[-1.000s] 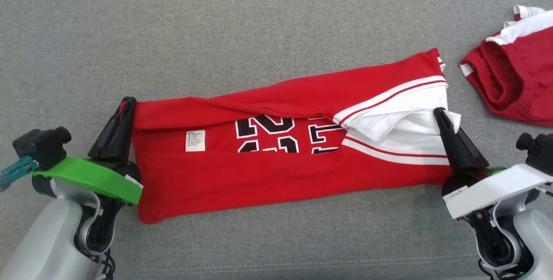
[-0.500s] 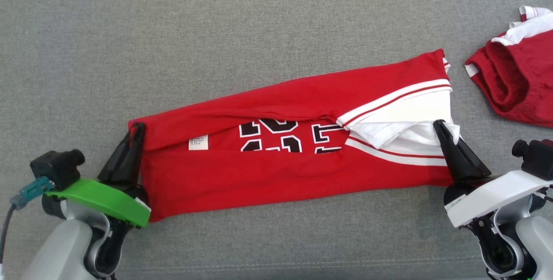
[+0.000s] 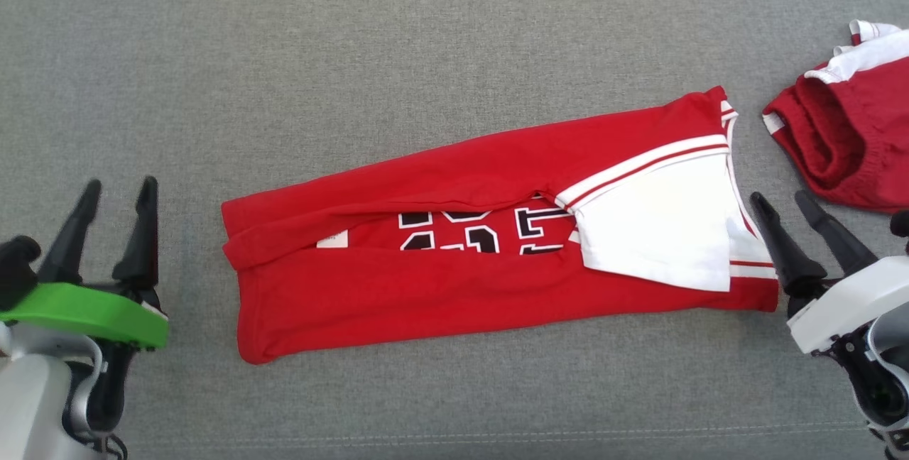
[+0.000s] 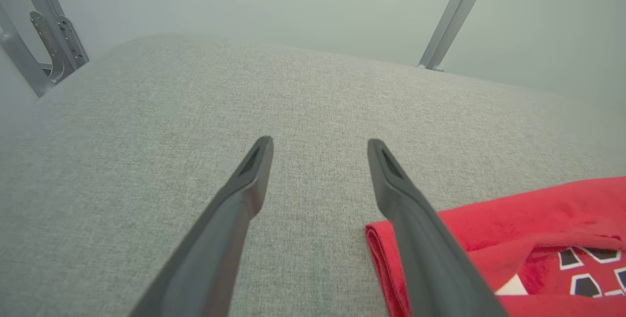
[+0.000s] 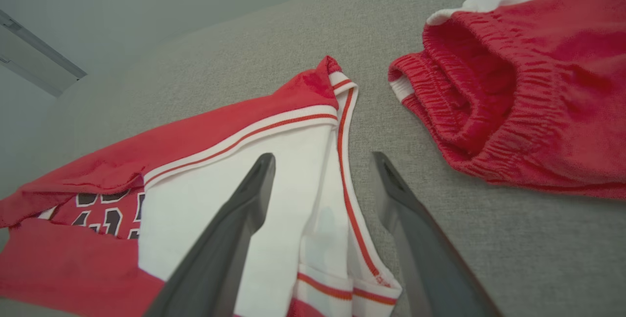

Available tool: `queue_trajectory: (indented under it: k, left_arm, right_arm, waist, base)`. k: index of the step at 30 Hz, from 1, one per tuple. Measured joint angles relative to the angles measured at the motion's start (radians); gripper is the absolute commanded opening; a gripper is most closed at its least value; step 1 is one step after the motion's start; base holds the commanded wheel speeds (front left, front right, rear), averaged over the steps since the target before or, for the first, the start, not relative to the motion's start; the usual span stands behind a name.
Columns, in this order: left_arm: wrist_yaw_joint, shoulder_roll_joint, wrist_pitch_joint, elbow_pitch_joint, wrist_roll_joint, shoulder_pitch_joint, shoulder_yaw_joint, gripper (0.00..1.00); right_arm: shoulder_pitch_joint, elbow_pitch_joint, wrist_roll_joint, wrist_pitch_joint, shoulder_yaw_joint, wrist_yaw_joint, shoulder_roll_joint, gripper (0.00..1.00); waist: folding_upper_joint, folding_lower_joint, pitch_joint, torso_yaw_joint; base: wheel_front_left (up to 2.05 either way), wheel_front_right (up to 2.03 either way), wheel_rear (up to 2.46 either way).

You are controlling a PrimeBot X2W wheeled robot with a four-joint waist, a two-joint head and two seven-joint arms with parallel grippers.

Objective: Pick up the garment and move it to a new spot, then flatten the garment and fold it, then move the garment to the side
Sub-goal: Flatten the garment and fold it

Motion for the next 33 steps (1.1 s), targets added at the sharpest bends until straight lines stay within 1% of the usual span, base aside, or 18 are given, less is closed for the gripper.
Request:
queue_trajectory:
  k: [2,4,6,8,11,14,20,21,22,23,24,28,30,33]
  left_arm:
    - [0.032,-0.005,0.000,-0.054,0.043,-0.011,0.062,1.00]
    - [0.058,-0.023,0.000,-0.106,0.080,-0.033,0.110,1.00]
    - [0.081,-0.051,0.000,-0.150,0.113,-0.047,0.141,1.00]
    - [0.097,-0.079,0.000,-0.183,0.132,-0.048,0.152,1.00]
    - [0.107,-0.120,0.000,-0.220,0.157,-0.046,0.162,1.00]
    - [0.115,-0.147,0.000,-0.265,0.175,-0.045,0.173,1.00]
    - [0.114,-0.178,0.000,-0.299,0.202,-0.026,0.181,1.00]
    - [0.114,-0.186,0.000,-0.303,0.207,-0.020,0.191,1.00]
    - [0.114,-0.192,-0.001,-0.305,0.209,-0.007,0.207,1.00]
    - [0.114,-0.192,-0.001,-0.306,0.210,0.000,0.211,1.00]
    - [0.114,-0.194,-0.001,-0.307,0.214,0.006,0.213,1.00]
    - [0.105,-0.216,-0.001,-0.325,0.219,0.021,0.232,1.00]
    - [0.104,-0.222,-0.001,-0.328,0.219,0.027,0.239,1.00]
    - [0.096,-0.223,-0.001,-0.340,0.221,0.038,0.267,1.00]
  right_arm:
    - [-0.017,0.026,0.000,0.019,-0.018,-0.005,-0.022,1.00]
    - [-0.036,0.057,0.006,0.040,-0.033,-0.007,-0.032,1.00]
    - [-0.058,0.082,0.018,0.064,-0.034,-0.007,-0.034,1.00]
    - [-0.078,0.110,0.046,0.086,-0.032,-0.007,-0.023,1.00]
    - [-0.096,0.165,0.063,0.119,-0.030,-0.010,-0.019,1.00]
    - [-0.099,0.216,0.077,0.147,-0.027,-0.013,-0.018,1.00]
    - [-0.135,0.280,0.124,0.181,-0.034,-0.012,-0.008,1.00]
    - [-0.143,0.290,0.139,0.187,-0.036,-0.012,-0.003,0.89]
    - [-0.162,0.309,0.159,0.202,-0.036,-0.007,0.009,0.42]
    - [-0.171,0.318,0.172,0.211,-0.037,-0.003,0.013,0.00]
    - [-0.173,0.324,0.195,0.223,-0.041,0.003,0.020,0.00]
    - [-0.179,0.332,0.294,0.277,-0.053,0.045,0.060,0.00]
    - [-0.179,0.327,0.345,0.295,-0.079,0.054,0.073,0.00]
    - [-0.181,0.311,0.398,0.301,-0.148,0.061,0.064,0.00]
  waist:
    - [0.0000,0.0000,-0.001,0.006]
    - [0.0000,0.0001,-0.001,0.015]
    - [0.0000,0.0000,0.000,0.027]
    - [0.0000,0.0000,0.002,0.042]
    - [0.0000,0.0000,0.005,0.066]
    - [0.0000,0.0000,0.008,0.093]
    - [0.0000,0.0000,0.012,0.145]
    - [0.0000,0.0000,0.012,0.152]
    - [0.0000,0.0000,0.011,0.163]
    - [0.0000,0.0000,0.008,0.165]
    - [0.0000,0.0000,0.005,0.167]
    - [0.0000,0.0000,-0.009,0.164]
    - [0.0000,0.0000,-0.017,0.160]
    - [0.0000,0.0000,-0.026,0.147]
  base:
    - [0.00,0.00,0.00]
    - [0.00,0.00,0.00]
    - [0.00,0.00,0.00]
    - [0.00,0.00,0.00]
    - [0.00,0.00,0.00]
    - [0.00,0.00,0.00]
    - [0.00,0.00,0.00]
    - [0.00,0.00,0.00]
    - [0.00,0.00,0.00]
    - [0.00,0.00,0.00]
    - [0.00,0.00,0.00]
    - [0.00,0.00,0.00]
    - [0.00,0.00,0.00]
    - [0.00,0.00,0.00]
